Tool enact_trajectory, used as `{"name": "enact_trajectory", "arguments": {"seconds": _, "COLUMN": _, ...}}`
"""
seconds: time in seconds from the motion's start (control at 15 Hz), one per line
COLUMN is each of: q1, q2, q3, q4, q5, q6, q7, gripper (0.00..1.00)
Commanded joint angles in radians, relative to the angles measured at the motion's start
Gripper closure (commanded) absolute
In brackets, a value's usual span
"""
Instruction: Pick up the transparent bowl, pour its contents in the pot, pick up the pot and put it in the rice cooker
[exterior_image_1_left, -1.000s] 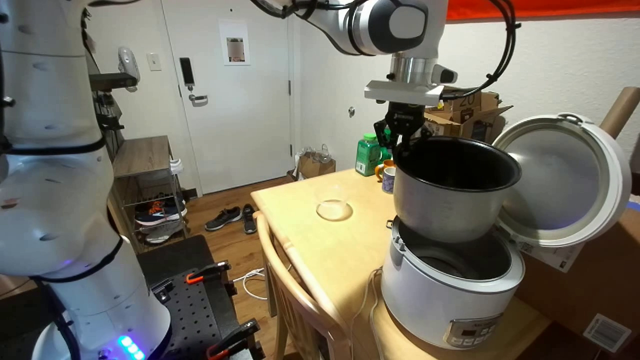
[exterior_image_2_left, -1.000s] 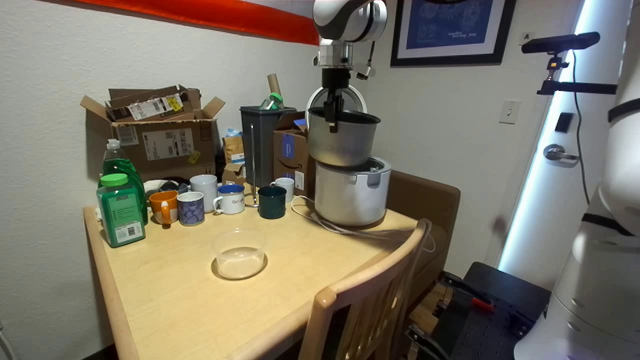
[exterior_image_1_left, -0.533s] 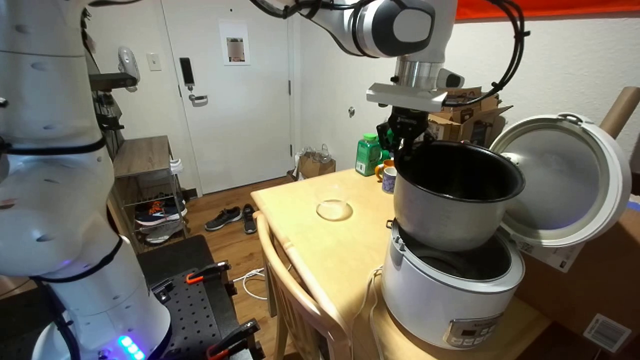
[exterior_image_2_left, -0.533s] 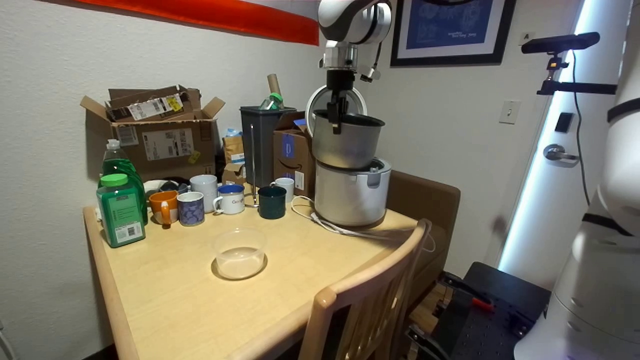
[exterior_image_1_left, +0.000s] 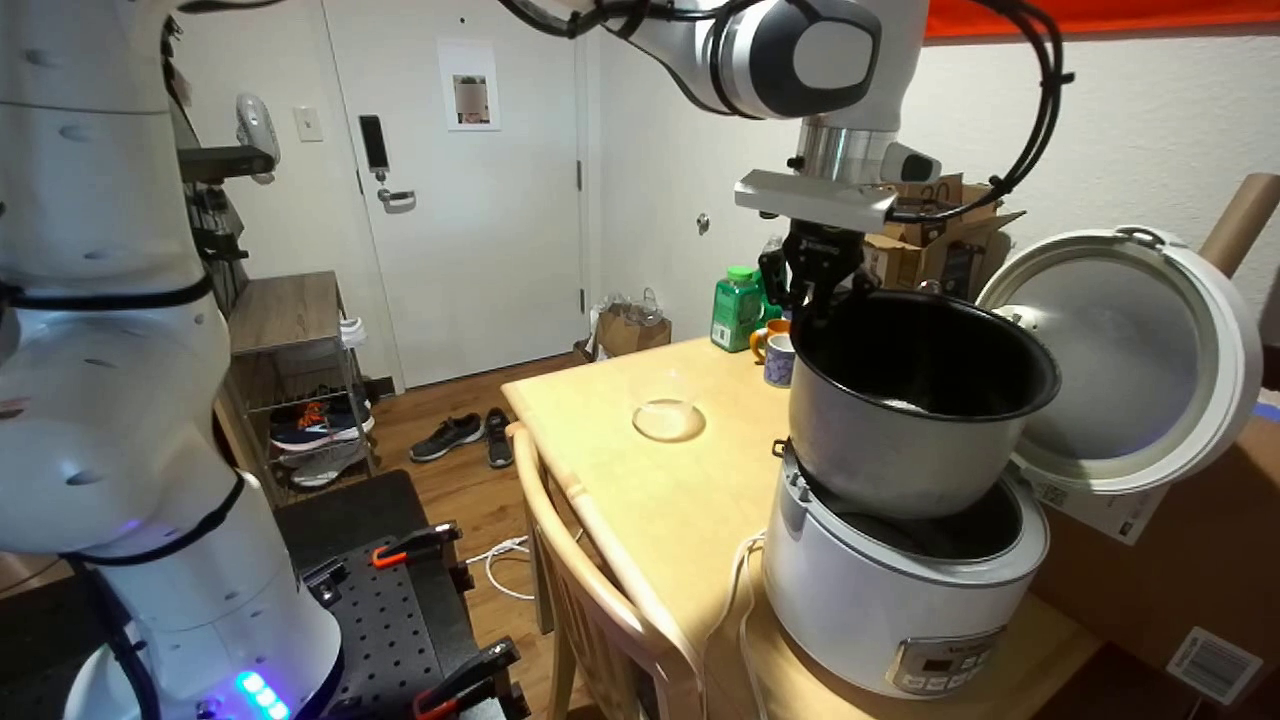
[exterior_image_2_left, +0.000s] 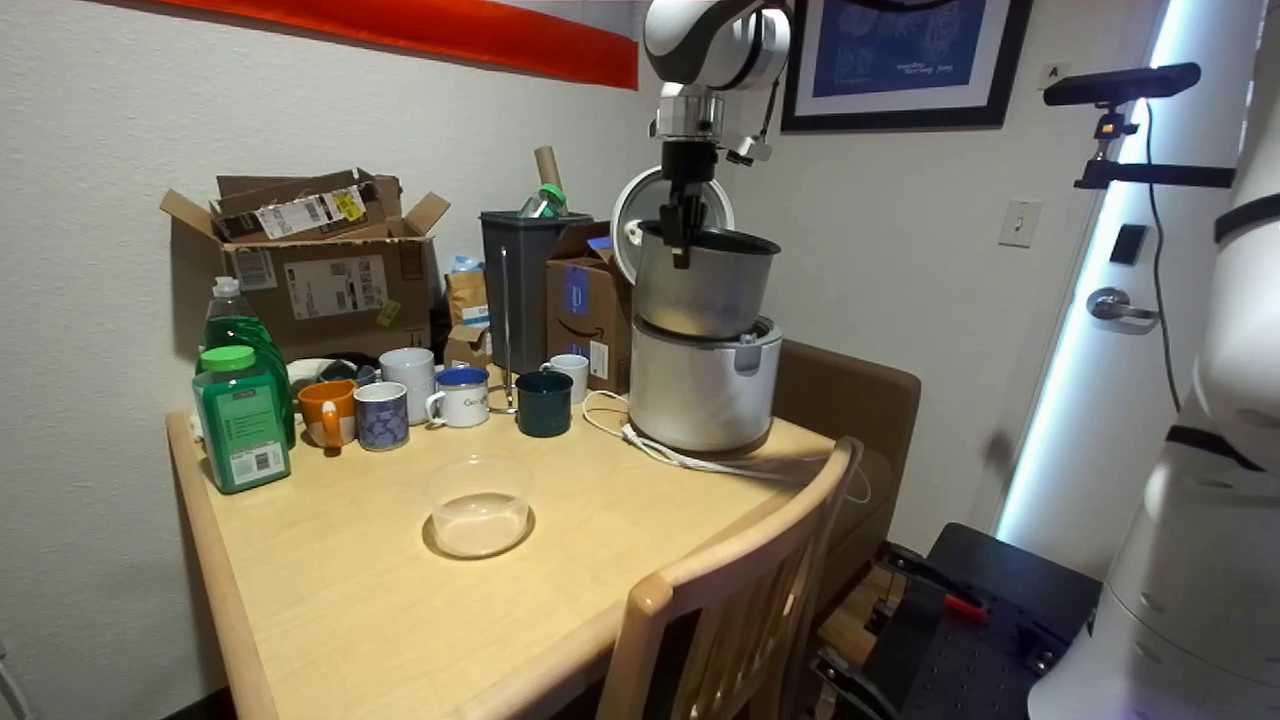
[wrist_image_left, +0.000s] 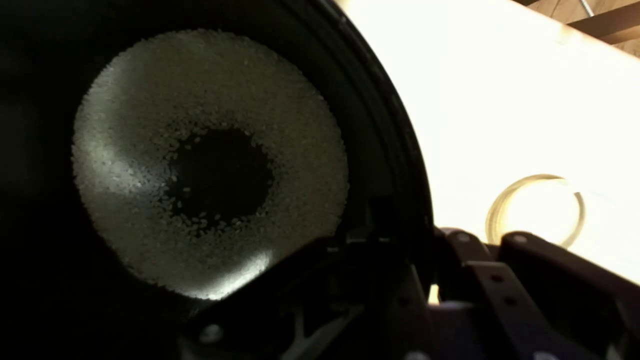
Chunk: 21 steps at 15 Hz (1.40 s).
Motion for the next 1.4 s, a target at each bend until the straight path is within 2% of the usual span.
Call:
{"name": "enact_trajectory", "arguments": {"seconds": 0.0, "q1": -0.005, "q2": -0.032, "q3": -0.009, "q4": -0.017, "q5": 0.011, "q6": 0.02, "q7": 0.039, "gripper": 0.98}}
{"name": "enact_trajectory", "arguments": {"seconds": 1.33, "q1": -0.013, "q2": 0.031, "q3": -0.023, "q4": 0.038, "q5": 0.004, "q6": 0.001, "q7": 0.109, "gripper": 0.98}}
